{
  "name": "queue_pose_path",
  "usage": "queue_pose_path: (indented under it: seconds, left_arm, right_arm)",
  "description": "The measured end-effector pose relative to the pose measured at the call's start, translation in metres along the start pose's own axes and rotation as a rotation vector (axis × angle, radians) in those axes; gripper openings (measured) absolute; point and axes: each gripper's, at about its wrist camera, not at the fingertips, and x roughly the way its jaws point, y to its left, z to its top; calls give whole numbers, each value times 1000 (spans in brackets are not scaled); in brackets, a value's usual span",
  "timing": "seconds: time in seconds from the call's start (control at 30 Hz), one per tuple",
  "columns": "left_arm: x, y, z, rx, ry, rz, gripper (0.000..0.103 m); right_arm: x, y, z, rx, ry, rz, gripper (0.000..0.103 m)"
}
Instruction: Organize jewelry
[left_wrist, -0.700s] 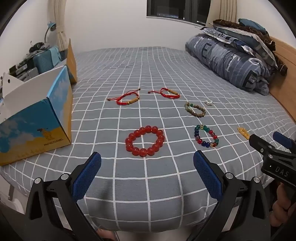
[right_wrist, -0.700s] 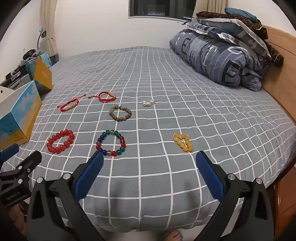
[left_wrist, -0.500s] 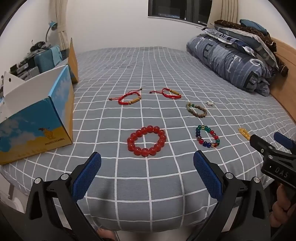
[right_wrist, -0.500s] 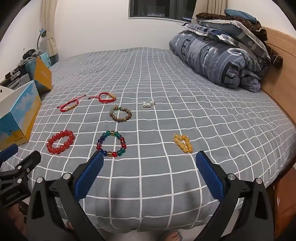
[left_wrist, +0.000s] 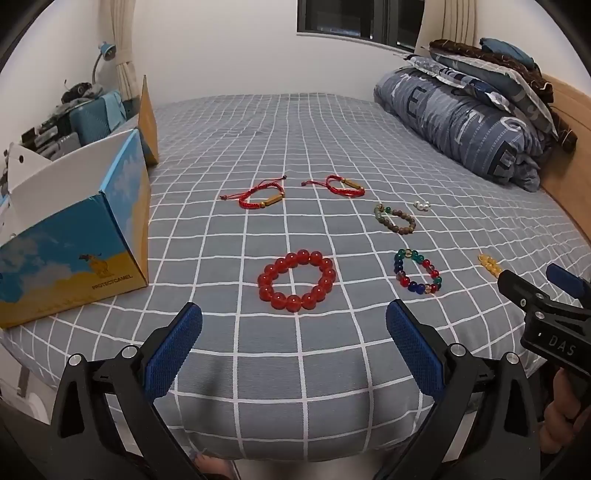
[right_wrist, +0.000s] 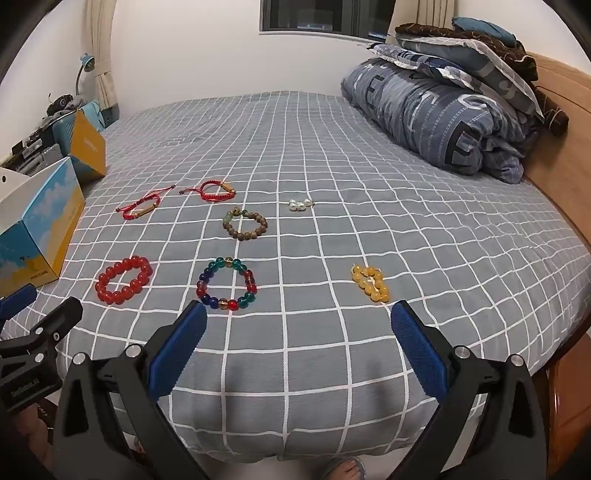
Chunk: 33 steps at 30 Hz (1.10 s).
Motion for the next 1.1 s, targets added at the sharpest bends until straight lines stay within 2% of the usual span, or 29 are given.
queue_pose_path:
  seconds: [0.53,1.1]
  left_arm:
    - [1,1,0,3,3,30,97]
    - [0,3,1,-3,6,29,97]
  right_arm:
    - [5,3,-2,-5,11,2,96]
    - [6,4,-2,-5,12,3,96]
